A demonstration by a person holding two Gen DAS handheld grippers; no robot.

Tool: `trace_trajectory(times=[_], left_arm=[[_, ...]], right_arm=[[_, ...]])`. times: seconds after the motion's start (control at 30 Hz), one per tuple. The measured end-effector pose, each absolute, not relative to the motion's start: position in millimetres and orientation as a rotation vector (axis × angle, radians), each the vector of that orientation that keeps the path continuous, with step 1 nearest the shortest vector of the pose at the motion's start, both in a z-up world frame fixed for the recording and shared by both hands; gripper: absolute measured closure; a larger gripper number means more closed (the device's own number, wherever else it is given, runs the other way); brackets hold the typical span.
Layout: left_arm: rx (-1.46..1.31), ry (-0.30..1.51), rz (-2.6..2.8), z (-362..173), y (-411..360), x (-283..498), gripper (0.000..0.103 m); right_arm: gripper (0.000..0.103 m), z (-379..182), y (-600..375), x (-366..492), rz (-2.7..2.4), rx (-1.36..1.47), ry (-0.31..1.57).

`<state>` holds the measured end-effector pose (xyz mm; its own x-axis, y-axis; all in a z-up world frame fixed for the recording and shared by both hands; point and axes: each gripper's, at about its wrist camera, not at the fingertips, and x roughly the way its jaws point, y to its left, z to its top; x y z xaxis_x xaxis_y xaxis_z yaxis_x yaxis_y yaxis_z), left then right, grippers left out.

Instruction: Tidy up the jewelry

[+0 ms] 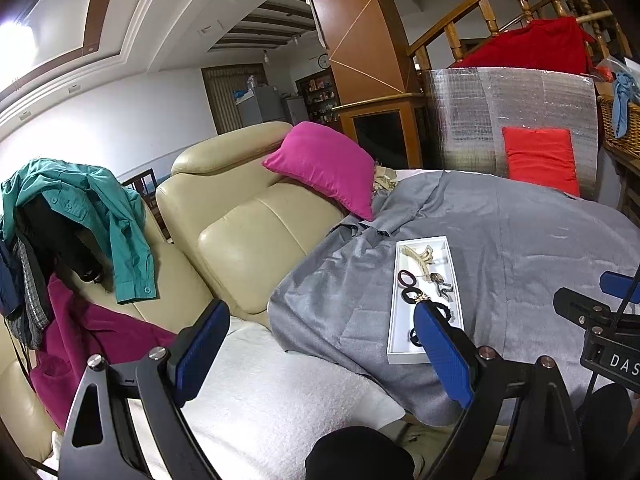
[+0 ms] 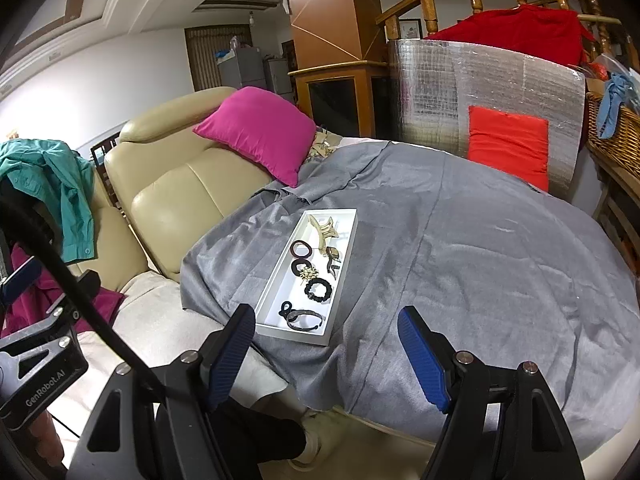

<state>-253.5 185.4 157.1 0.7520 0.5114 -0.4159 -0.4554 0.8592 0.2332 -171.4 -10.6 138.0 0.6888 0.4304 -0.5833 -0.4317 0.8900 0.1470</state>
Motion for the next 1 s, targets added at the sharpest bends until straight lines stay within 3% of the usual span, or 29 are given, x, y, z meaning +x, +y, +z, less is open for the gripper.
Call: trace_trajectory(times=[1.0], left_arm=[[0.098,0.507,0.565,150.0,200.4,-255.7,0.010]], right_arm=[[0.026,127.1,5.9,-174.6,0.512,-0.041,0.678]])
